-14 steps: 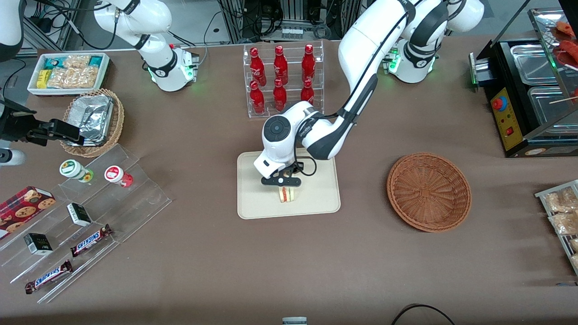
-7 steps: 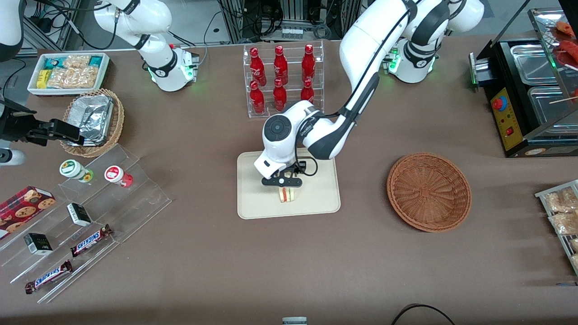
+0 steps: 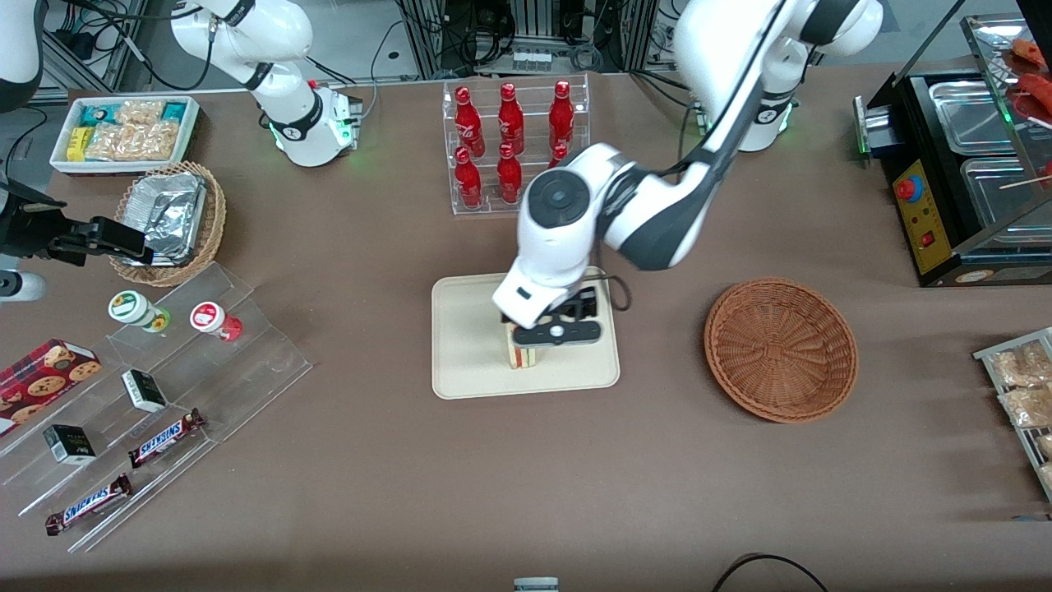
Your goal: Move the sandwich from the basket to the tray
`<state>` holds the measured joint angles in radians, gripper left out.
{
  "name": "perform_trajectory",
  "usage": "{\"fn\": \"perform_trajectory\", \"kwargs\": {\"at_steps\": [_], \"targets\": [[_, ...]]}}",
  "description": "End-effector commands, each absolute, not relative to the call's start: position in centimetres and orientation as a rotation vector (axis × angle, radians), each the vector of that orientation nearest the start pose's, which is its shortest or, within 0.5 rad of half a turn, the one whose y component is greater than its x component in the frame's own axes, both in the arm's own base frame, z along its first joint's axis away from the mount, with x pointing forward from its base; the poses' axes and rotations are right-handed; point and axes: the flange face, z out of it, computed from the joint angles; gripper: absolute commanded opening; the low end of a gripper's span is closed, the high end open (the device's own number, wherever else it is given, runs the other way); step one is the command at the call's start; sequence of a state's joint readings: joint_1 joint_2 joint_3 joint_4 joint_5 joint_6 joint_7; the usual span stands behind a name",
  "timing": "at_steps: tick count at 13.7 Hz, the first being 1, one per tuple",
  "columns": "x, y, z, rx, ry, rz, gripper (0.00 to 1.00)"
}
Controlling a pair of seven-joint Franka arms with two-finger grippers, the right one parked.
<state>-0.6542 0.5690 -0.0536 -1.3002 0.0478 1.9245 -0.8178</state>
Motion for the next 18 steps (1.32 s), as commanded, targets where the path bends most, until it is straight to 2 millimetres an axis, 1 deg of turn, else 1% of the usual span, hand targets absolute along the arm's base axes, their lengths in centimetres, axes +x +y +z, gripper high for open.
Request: {"fn": "perform_trajectory", "kwargs": {"at_steps": [1,2,3,4,5,6,8,10,11,13,14,15,16,17,18], "targets": [[55.4,-40.6,47.7,-3.108,-0.26,-0.037,0.99],[55.4,-38.2,49.8,-3.096,-0.301,-0.034,0.99],[55.6,-36.0,51.2,-3.087,-0.346,-0.032,0.99],[55.4,-34.1,52.5,-3.081,-0.374,-0.035,0.99],[55.1,-32.7,53.4,-3.08,-0.369,-0.037,0.99],[54.8,-30.6,54.0,-3.078,-0.339,-0.032,0.99],[53.7,-27.2,55.0,-3.078,-0.283,-0.029,0.99],[53.6,-23.2,56.6,-3.085,-0.255,-0.034,0.99],[53.7,-21.4,57.3,-3.087,-0.21,-0.01,0.99],[53.4,-17.6,59.2,-3.085,-0.18,0.006,0.99],[53.5,-15.0,59.9,-3.086,-0.151,0.013,0.99],[53.4,-13.3,60.3,-3.083,-0.107,0.043,0.99],[53.2,-12.0,60.9,-3.085,-0.084,0.044,0.99],[53.1,-10.3,61.2,-3.087,-0.094,0.042,0.99],[52.7,-9.6,61.4,-3.102,-0.062,0.053,0.99]]}}
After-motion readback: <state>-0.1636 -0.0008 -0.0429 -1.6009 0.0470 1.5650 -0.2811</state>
